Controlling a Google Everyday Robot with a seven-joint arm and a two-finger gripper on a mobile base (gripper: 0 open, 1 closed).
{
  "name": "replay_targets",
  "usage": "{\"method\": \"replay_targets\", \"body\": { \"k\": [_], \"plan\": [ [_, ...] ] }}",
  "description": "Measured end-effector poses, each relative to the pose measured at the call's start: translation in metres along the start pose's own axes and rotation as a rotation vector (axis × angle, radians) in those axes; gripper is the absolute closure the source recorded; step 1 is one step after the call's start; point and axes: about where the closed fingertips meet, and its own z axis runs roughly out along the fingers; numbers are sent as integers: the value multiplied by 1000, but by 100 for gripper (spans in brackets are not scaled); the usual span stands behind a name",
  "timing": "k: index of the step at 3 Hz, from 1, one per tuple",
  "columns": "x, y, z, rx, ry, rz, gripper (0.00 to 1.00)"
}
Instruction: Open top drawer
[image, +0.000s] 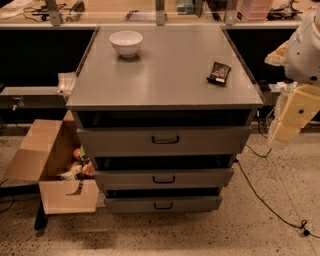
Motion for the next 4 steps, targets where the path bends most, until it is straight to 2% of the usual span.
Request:
{"method": "replay_targets", "body": {
  "k": [1,2,3,4],
  "plan": [
    [0,0,1,1,-1,-1,0],
    [0,4,29,-20,1,-48,0],
    [3,18,94,-87,5,-149,0],
    [10,27,158,-143,-29,-208,0]
  ]
}}
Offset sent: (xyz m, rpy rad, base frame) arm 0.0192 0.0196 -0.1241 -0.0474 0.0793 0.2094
